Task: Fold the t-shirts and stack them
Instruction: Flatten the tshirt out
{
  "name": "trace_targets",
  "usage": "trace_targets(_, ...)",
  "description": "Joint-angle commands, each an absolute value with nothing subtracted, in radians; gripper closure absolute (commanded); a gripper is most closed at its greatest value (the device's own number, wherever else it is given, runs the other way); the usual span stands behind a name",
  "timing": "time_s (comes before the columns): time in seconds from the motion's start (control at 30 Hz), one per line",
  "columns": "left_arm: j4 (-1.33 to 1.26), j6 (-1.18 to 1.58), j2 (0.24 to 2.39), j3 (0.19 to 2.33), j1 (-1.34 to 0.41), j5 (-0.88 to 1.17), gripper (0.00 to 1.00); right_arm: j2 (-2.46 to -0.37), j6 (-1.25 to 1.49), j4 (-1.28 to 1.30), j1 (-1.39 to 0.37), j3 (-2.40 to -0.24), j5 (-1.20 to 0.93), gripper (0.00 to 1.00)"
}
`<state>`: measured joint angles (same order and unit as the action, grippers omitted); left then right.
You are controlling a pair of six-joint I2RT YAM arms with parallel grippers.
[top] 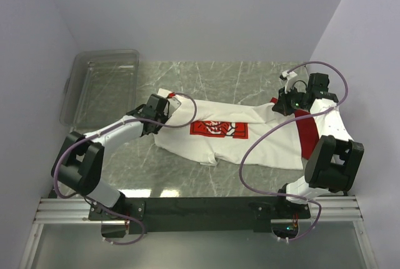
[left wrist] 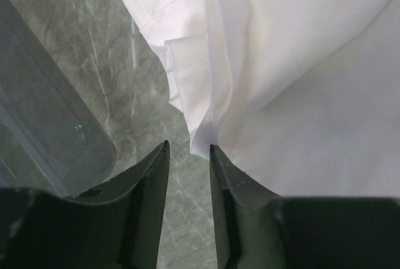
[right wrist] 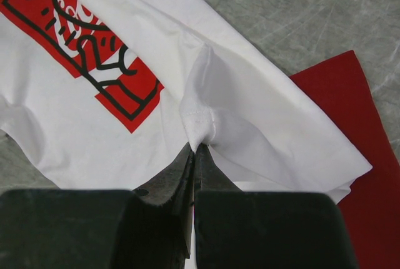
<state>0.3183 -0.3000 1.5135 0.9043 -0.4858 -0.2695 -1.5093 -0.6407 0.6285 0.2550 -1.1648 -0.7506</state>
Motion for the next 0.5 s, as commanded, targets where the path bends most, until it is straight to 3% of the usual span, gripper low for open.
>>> trace_targets(0.0,0.298,-0.267,1.545,0.962,-0.489,-0.296,0.66,-1.496,-0.646,0.620,0.252,-1.163,-0.772,1.00)
trace_targets(0.07,0.295,-0.253,1.548,0.972,-0.485,-0.296,0.71,-1.494,-0.649,0.621,0.252,-1.161,-0.769,1.00)
trace_targets(0.17,0.311,-0.224,1.545,0.989,-0.485,-0.290,0.69,-1.494,-0.652,0.623,0.253,-1.158,-0.767,1.00)
trace_targets(0.37,0.360,-0.161,1.491,0.989,-0.483,-0.219,0.47,-1.493,-0.650,0.617,0.253,-1.152,-0.765,1.00)
trace_targets(0.47,0.374,-0.144,1.480,0.962,-0.483,-0.216,0.45,-1.499,-0.646,0.615,0.255,-1.152,-0.773,1.00)
